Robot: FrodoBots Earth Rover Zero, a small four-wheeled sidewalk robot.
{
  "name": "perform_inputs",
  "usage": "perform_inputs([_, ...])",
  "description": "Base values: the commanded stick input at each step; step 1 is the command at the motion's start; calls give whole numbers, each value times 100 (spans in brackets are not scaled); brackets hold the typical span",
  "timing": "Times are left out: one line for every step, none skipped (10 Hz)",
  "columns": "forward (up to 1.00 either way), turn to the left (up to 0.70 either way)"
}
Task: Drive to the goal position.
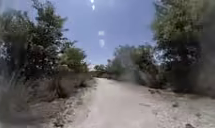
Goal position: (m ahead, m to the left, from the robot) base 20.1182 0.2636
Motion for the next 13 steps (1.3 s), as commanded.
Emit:
perform_inputs([70, 0])
perform_inputs([70, 0])
perform_inputs([70, 0])
perform_inputs([70, 0])
perform_inputs([70, 0])
perform_inputs([70, 0])
perform_inputs([70, 0])
perform_inputs([70, 0])
perform_inputs([70, 0])
perform_inputs([70, 0])
perform_inputs([70, 0])
perform_inputs([70, 0])
perform_inputs([70, 0])
